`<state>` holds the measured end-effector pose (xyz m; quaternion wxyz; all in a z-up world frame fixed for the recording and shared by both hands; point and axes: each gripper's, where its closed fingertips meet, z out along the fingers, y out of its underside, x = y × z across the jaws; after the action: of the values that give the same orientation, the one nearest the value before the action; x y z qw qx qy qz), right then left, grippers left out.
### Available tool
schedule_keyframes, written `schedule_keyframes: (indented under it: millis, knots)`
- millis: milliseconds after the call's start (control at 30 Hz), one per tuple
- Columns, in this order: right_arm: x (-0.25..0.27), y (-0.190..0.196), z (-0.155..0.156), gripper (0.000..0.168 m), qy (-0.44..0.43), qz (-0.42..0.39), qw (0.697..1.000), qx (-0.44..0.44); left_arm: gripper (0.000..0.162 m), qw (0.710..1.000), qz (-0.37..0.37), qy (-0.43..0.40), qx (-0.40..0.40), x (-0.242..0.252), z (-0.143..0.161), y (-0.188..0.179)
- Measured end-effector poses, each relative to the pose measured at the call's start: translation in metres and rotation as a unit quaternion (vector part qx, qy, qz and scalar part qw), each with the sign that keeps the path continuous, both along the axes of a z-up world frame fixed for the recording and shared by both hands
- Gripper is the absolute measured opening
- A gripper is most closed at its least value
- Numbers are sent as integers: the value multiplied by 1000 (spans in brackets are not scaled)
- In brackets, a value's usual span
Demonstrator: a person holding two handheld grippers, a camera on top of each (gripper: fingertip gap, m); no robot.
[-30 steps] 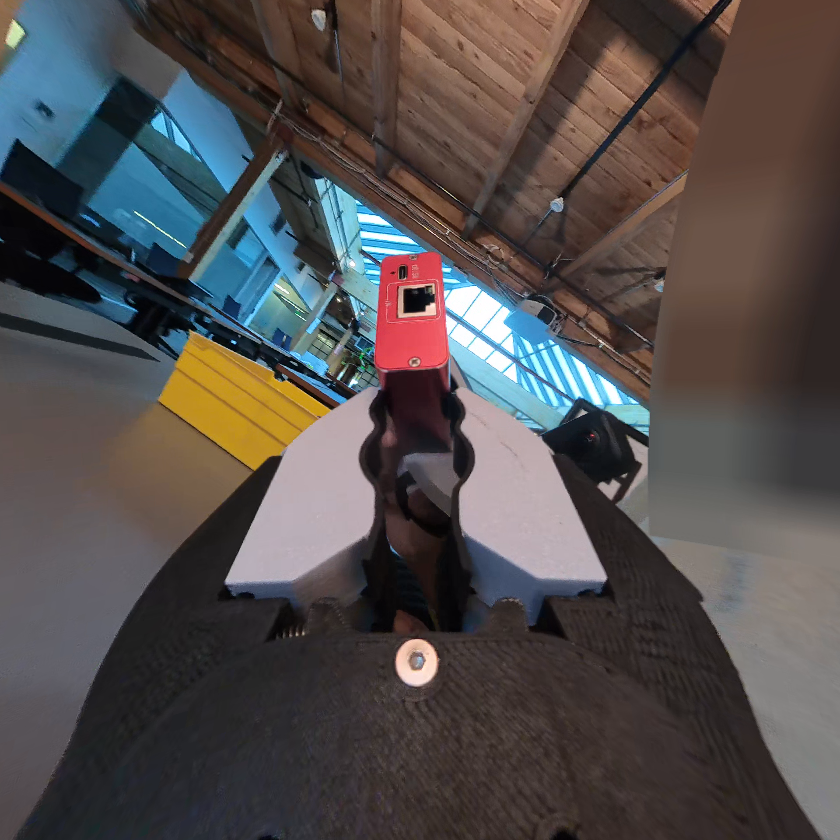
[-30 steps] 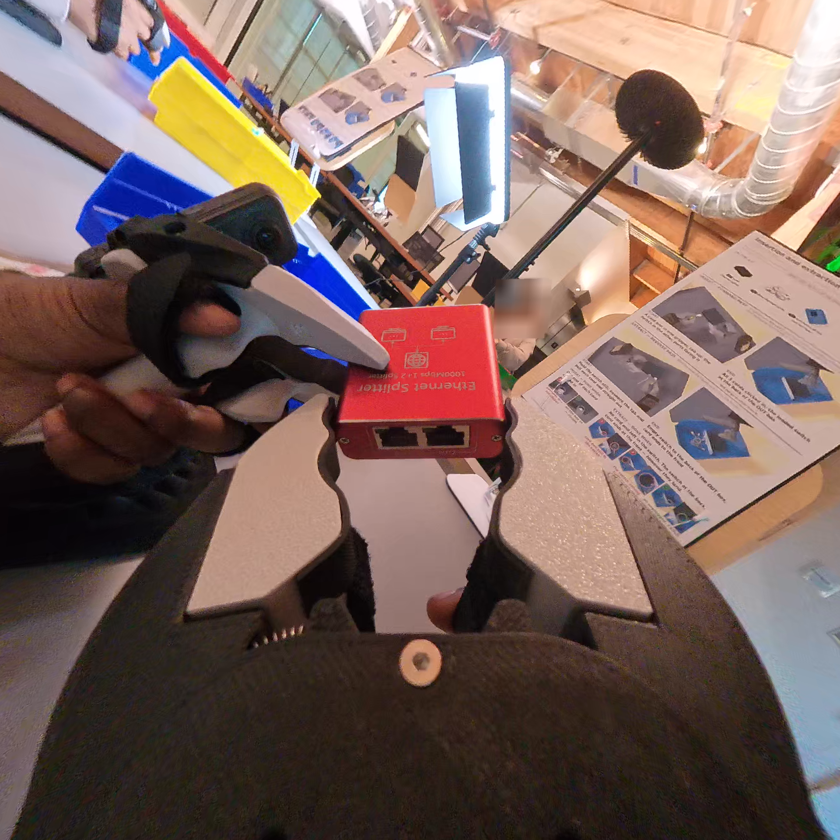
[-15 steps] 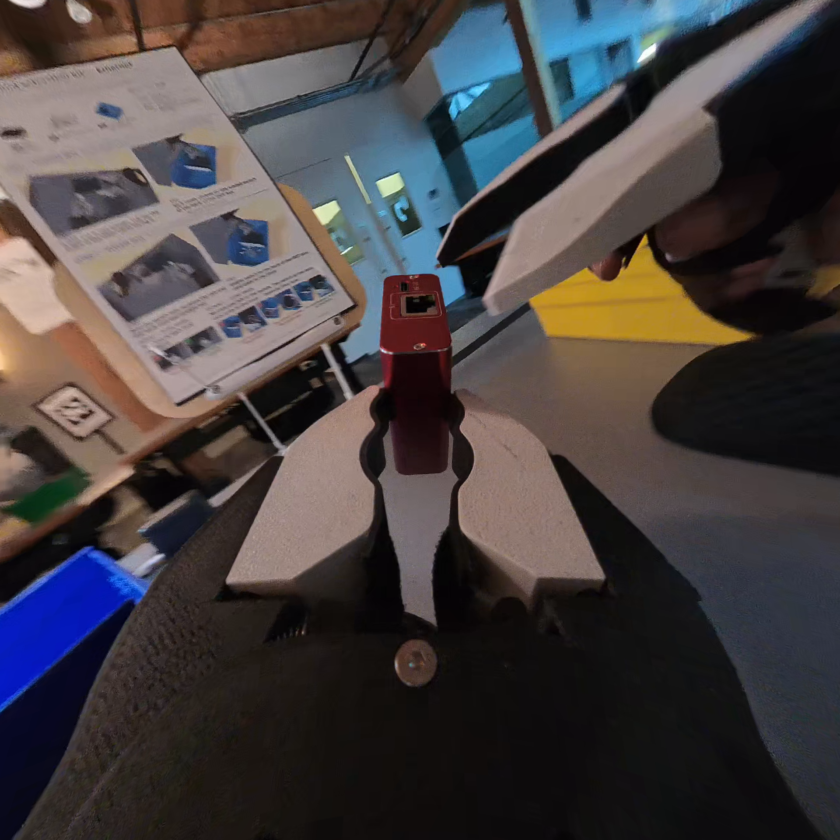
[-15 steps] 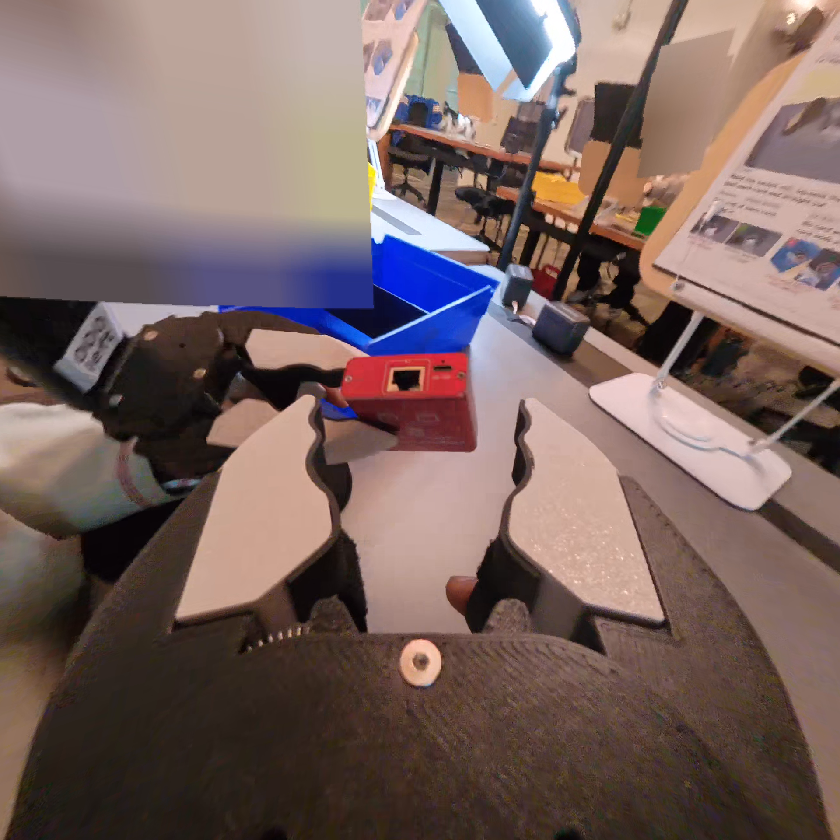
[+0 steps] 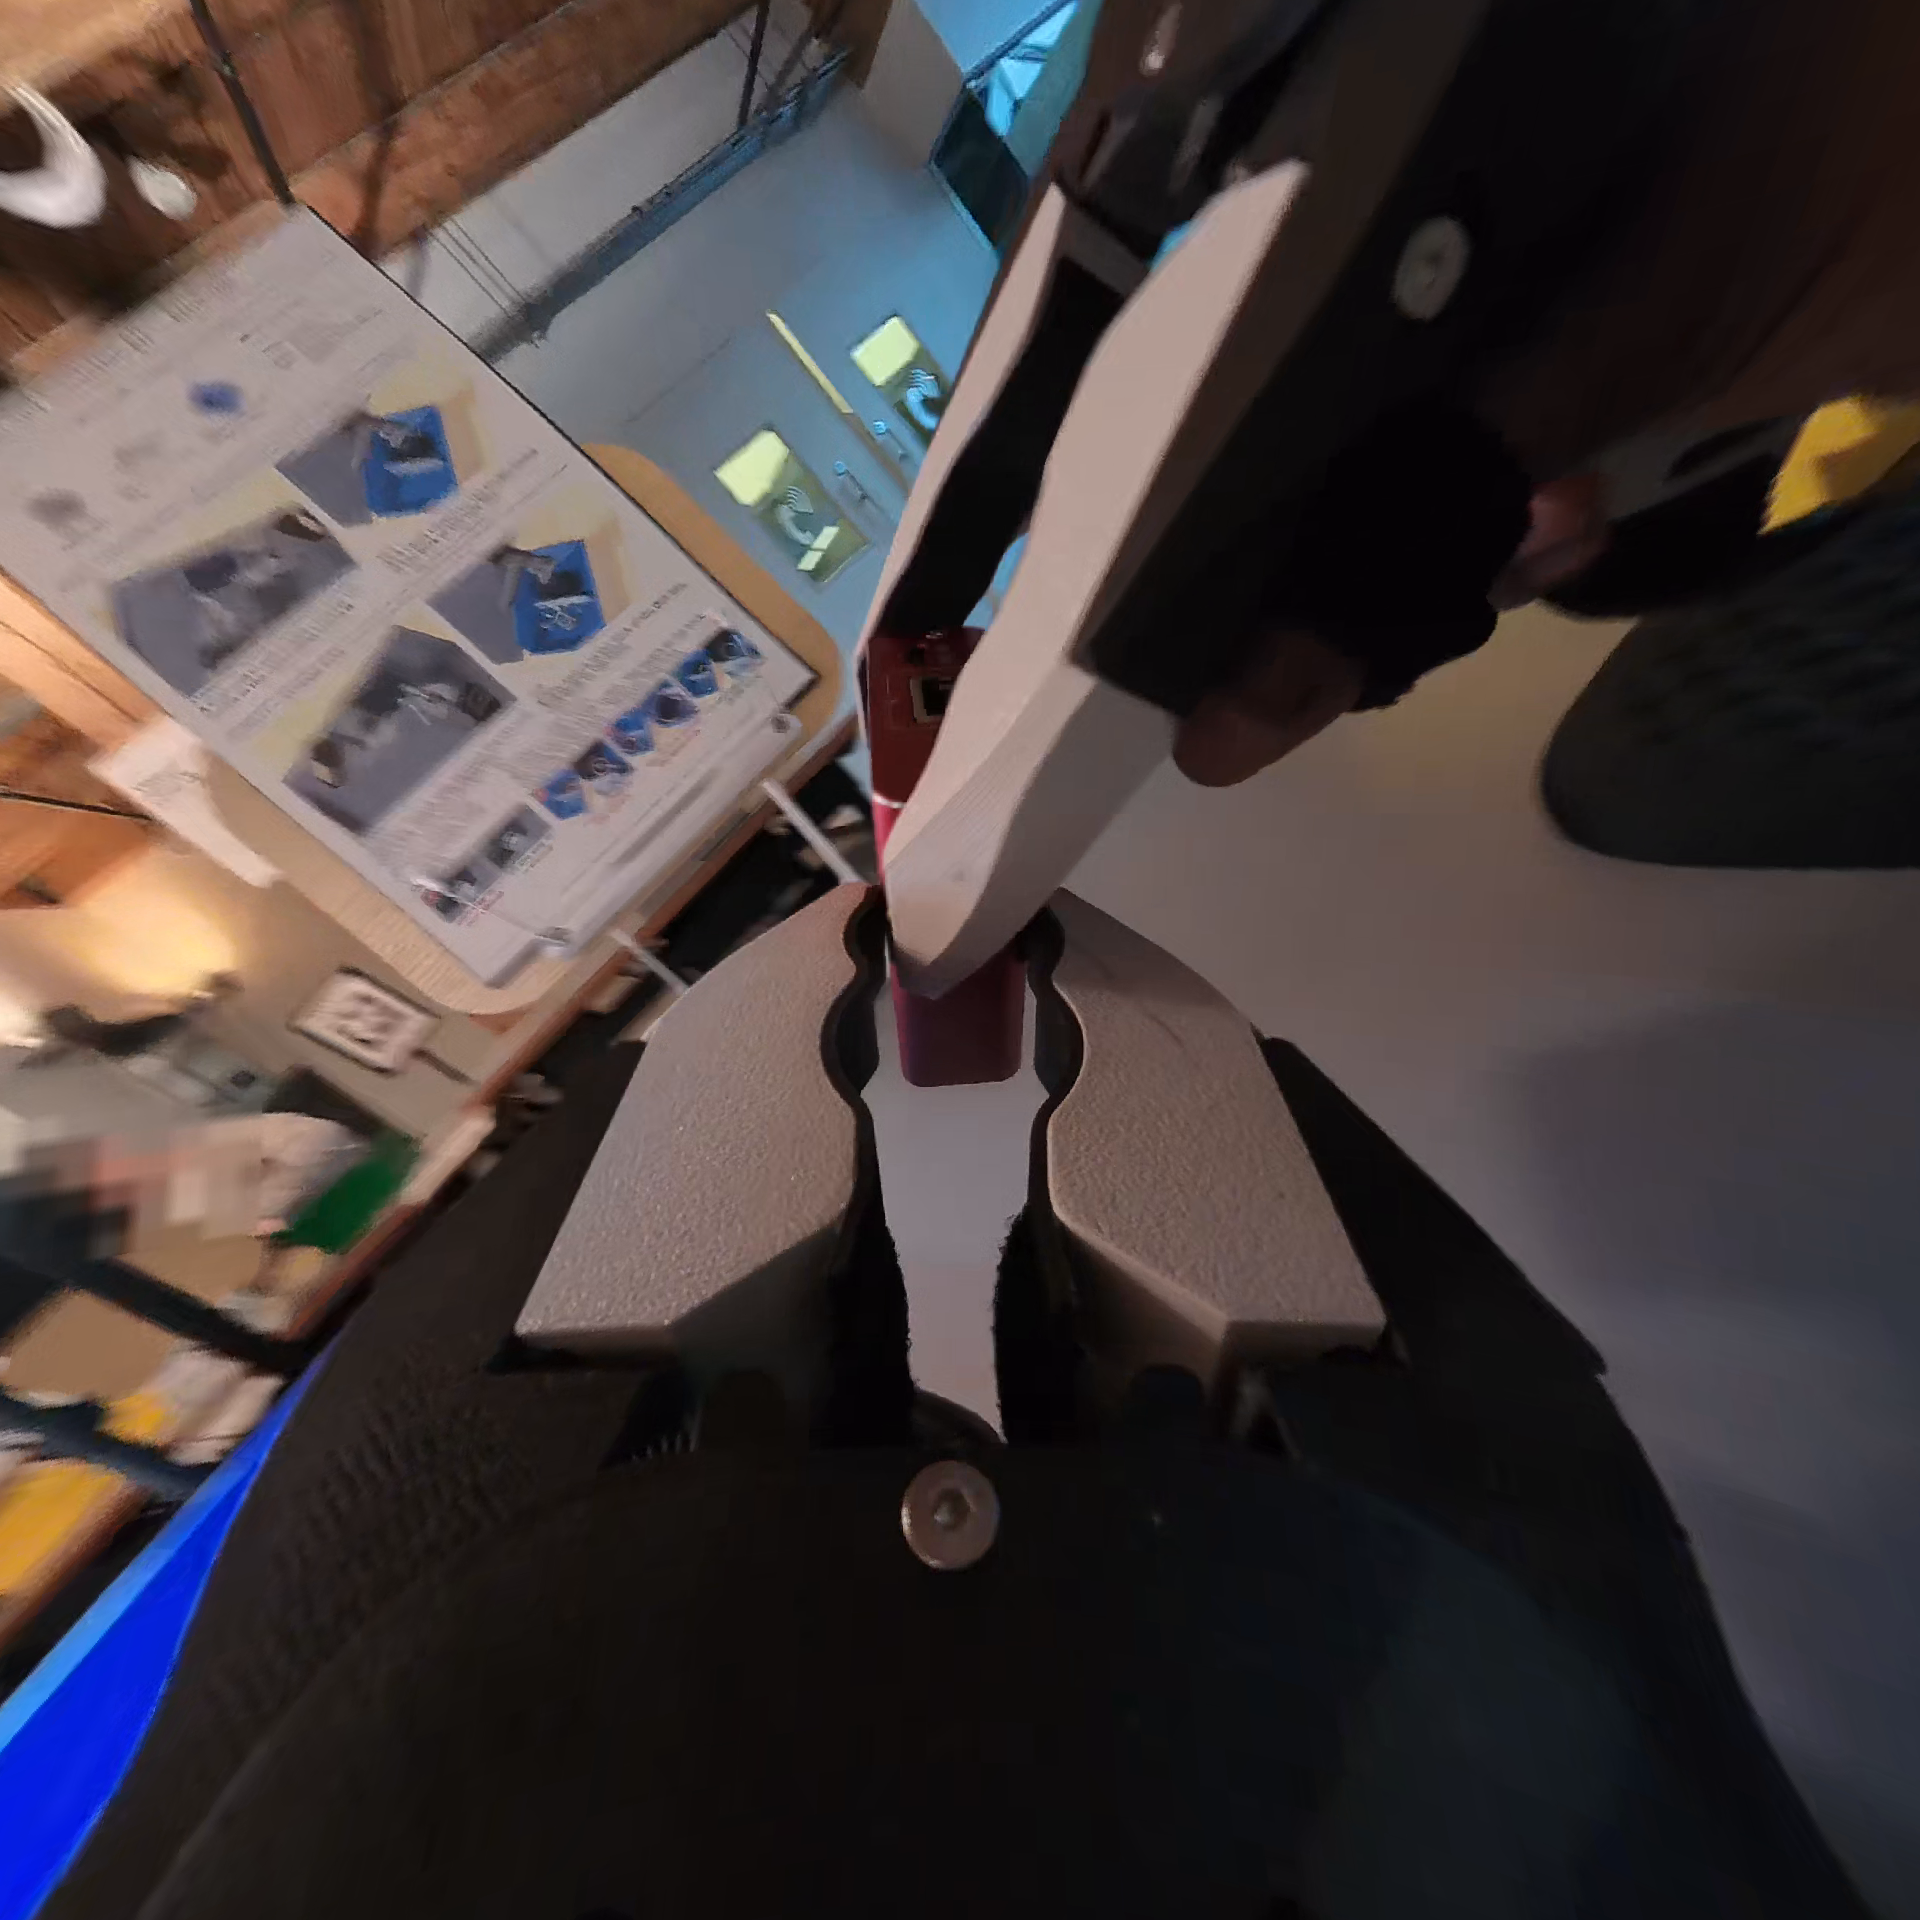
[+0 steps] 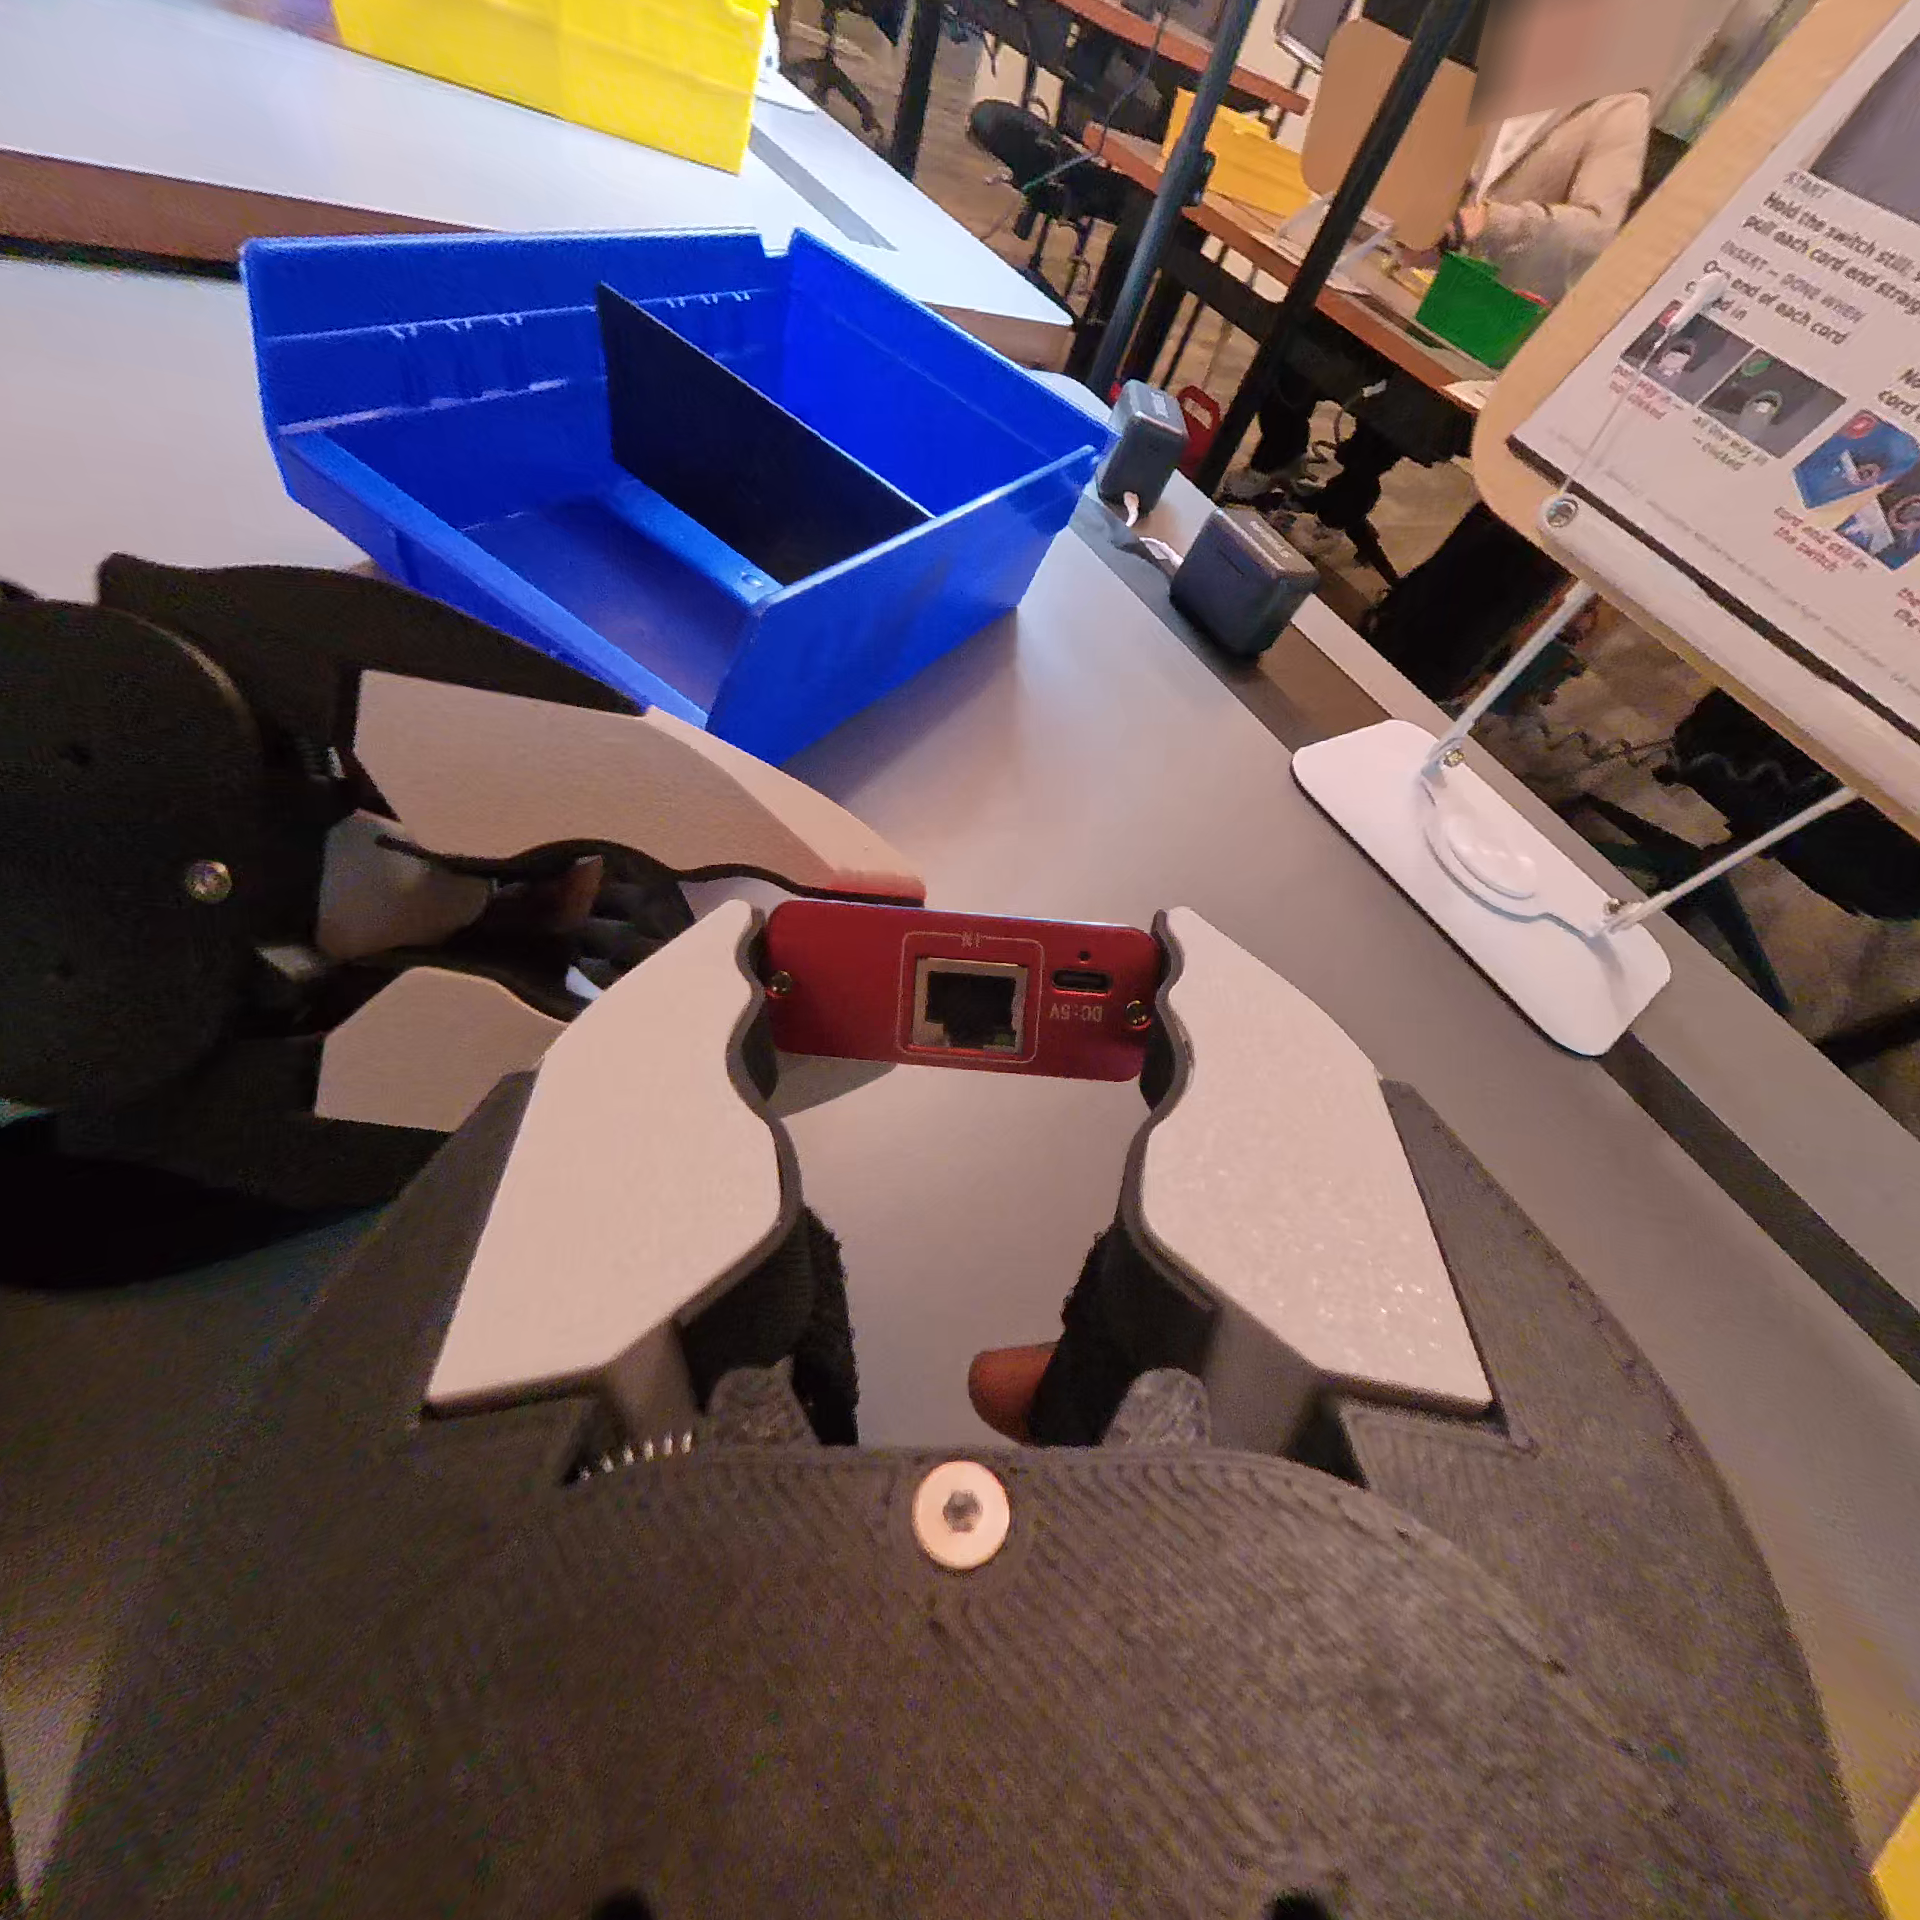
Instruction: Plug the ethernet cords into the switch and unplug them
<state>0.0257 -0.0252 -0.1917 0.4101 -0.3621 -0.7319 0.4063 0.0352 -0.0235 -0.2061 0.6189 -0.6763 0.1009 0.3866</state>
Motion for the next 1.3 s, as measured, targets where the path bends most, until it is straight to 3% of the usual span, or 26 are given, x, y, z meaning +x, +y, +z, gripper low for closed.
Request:
schedule_keyframes:
  millis: [100,200,367,500,633,800,1100,1200,1300]
  knots:
    - [3,18,5,69,16,-11,999,29,39,995,-43,-90,25,1,0,3]
    - [12,67,27,69,29,-60,996,55,47,981,-84,-160,67,-1,6,-1]
    - [46,236,71,69,38,-252,967,27,47,955,-104,-249,125,-11,15,-8]
    - [68,367,43,69,-35,-381,923,-43,48,930,-124,-308,156,-16,19,-12]
    - [71,436,-8,69,-113,-437,885,-113,48,918,-126,-329,180,-23,23,-17]
    - [64,459,-60,69,-207,-453,855,-145,48,919,-125,-330,176,-25,20,-17]
    - [66,459,-98,70,-324,-450,817,-158,48,924,-117,-327,158,-26,15,-14]
    - [69,459,-100,81,-333,-457,813,-137,48,924,-118,-329,159,-26,15,-14]
    - [67,456,-83,90,-295,-461,826,-135,48,923,-116,-331,157,-26,14,-14]
